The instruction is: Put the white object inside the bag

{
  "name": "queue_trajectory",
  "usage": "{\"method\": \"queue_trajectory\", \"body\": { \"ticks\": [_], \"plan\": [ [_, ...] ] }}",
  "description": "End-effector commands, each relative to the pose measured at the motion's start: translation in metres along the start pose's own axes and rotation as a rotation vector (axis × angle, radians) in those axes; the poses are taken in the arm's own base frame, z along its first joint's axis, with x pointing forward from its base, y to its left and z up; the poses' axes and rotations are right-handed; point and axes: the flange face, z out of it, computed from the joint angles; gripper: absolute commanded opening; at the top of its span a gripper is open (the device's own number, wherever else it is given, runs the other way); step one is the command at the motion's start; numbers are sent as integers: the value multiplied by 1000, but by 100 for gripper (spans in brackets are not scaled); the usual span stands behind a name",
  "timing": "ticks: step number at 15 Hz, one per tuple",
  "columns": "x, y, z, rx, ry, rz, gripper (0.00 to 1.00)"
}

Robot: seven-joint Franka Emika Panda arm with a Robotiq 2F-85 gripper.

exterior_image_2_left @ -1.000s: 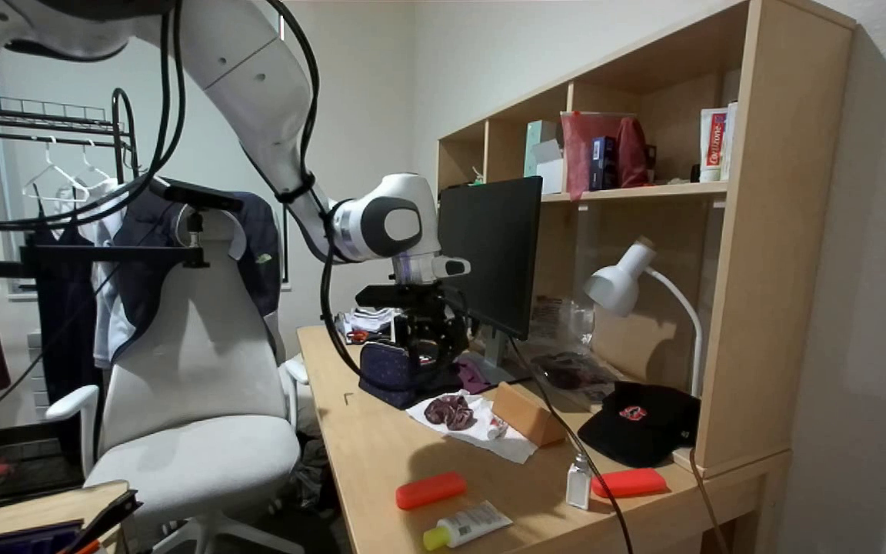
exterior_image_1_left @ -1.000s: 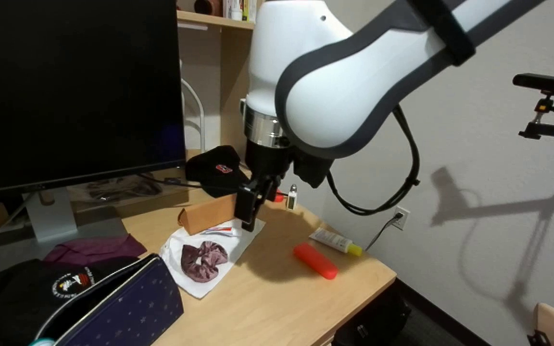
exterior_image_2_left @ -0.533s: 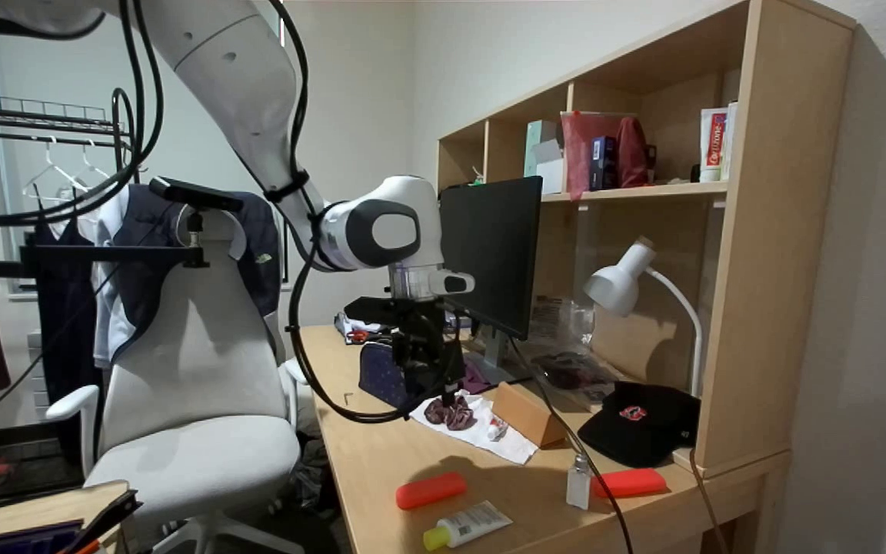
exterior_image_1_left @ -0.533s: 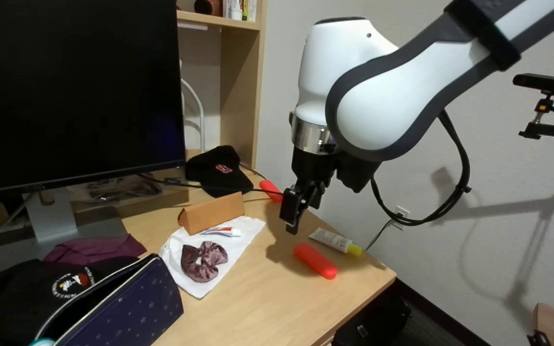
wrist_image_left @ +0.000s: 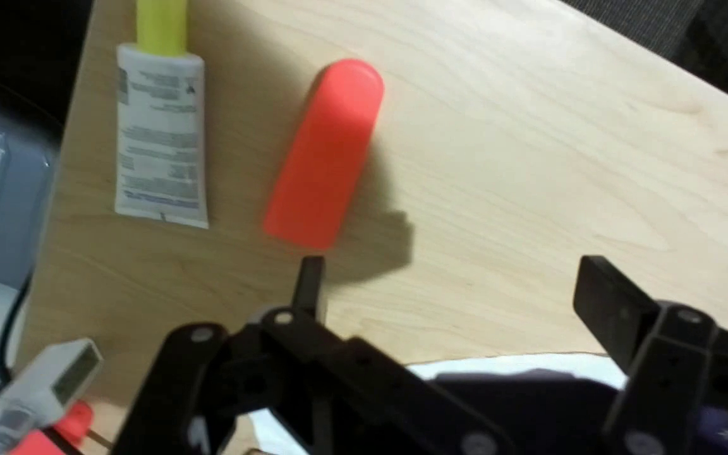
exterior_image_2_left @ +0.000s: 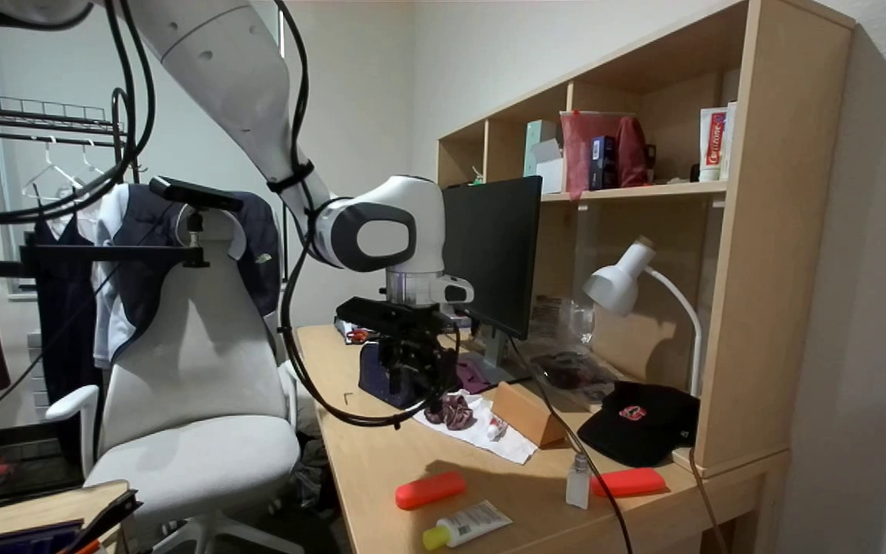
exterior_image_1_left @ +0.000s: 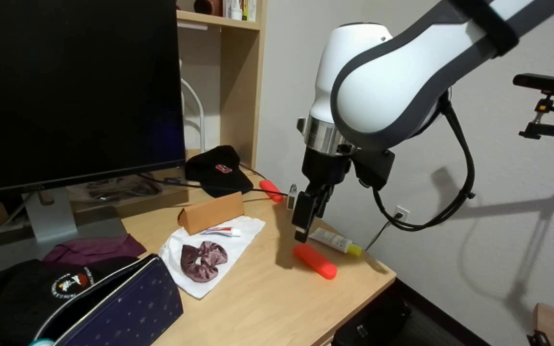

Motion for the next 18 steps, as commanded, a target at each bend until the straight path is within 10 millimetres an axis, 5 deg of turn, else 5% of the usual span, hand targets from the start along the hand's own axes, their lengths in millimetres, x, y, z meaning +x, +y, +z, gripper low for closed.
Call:
{"method": "queue_trajectory", "body": {
  "ticks": [1,4,7,18],
  "plan": [
    [10,-97,-16,31,-12,-196,100],
    [24,-193,6,104,-49,-360,100],
    [30,-237,24,175,-101,-490,100],
    [37,-249,36,172,-100,-515,100]
  ]
}}
